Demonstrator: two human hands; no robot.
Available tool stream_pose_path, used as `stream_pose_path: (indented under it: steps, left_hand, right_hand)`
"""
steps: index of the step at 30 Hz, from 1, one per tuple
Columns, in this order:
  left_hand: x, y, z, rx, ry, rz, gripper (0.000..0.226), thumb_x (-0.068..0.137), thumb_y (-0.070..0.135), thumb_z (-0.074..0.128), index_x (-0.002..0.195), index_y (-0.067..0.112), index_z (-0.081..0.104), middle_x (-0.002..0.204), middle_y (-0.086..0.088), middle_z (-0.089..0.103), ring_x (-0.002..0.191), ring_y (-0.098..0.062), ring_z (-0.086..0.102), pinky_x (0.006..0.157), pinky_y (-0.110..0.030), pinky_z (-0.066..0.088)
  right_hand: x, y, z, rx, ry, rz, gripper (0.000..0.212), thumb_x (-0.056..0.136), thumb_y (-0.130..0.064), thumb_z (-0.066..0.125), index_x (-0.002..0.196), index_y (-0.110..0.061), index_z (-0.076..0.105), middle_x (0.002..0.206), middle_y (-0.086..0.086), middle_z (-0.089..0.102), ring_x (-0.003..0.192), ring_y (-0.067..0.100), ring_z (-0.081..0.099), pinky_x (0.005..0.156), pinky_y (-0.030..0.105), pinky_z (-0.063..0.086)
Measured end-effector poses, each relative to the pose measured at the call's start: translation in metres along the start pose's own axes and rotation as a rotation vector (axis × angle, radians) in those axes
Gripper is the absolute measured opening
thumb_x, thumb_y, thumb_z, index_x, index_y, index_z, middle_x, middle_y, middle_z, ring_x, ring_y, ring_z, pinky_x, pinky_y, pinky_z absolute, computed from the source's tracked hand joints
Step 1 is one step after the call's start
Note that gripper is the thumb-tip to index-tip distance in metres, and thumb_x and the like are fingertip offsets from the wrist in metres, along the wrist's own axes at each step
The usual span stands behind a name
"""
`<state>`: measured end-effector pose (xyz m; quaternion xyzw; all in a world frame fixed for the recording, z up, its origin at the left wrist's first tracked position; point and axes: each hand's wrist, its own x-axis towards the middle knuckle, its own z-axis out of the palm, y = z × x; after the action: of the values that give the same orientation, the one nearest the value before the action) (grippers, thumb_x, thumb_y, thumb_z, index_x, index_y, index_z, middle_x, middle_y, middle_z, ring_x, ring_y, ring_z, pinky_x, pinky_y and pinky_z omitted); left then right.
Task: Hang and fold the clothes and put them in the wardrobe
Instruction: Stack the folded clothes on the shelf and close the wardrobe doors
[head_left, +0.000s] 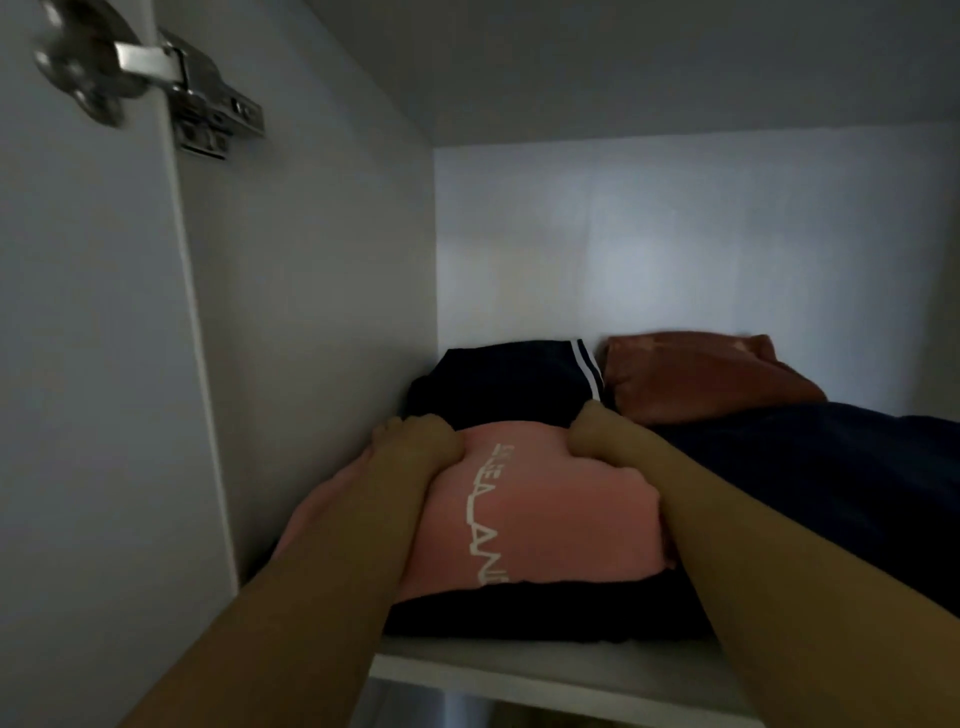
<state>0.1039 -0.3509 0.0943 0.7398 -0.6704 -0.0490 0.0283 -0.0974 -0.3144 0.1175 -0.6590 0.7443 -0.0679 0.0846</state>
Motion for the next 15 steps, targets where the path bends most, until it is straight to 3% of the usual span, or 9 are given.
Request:
stream_pose_path:
  steps: [5, 9, 12, 15]
  left_hand:
    - [-0.033, -0.011, -0.027, -0.115, 0.153, 0.11, 0.054, 0.092, 0.037, 0.048, 0.142, 0.016, 0.048, 0.144, -0.015, 0.048, 0.128, -0.032, 0.049, 0.108, -0.042, 0.04]
    - [-0.113, -0.039, -0.066, -0.055, 0.435, 0.153, 0.044, 0.092, 0.021, 0.047, 0.132, 0.004, 0.05, 0.135, -0.019, 0.05, 0.123, -0.036, 0.048, 0.102, -0.041, 0.039]
    - [-0.192, -0.062, -0.086, 0.061, 0.578, 0.142, 0.045, 0.094, 0.026, 0.046, 0.132, 0.002, 0.045, 0.134, -0.019, 0.047, 0.123, -0.037, 0.045, 0.104, -0.043, 0.035]
    - [-0.272, -0.084, -0.096, 0.109, 0.607, 0.101, 0.047, 0.093, 0.026, 0.045, 0.134, 0.003, 0.043, 0.136, -0.018, 0.045, 0.125, -0.036, 0.043, 0.104, -0.042, 0.034]
  right_hand:
    - [-0.046, -0.008, -0.028, 0.043, 0.112, -0.009, 0.039, 0.103, -0.014, 0.03, 0.137, -0.003, 0.045, 0.147, 0.018, 0.036, 0.135, 0.032, 0.036, 0.113, 0.044, 0.029]
    - [-0.1, -0.016, -0.063, 0.351, 0.342, -0.053, 0.046, 0.103, -0.028, 0.036, 0.138, 0.001, 0.04, 0.144, 0.023, 0.039, 0.129, 0.037, 0.041, 0.107, 0.042, 0.037]
    - [-0.153, -0.035, -0.079, 0.434, 0.431, -0.211, 0.052, 0.102, -0.033, 0.041, 0.144, -0.005, 0.032, 0.145, 0.021, 0.035, 0.125, 0.035, 0.045, 0.105, 0.041, 0.04]
    - [-0.213, -0.06, -0.082, 0.386, 0.559, -0.471, 0.053, 0.101, -0.024, 0.043, 0.148, -0.007, 0.027, 0.15, 0.018, 0.031, 0.131, 0.032, 0.04, 0.11, 0.039, 0.033]
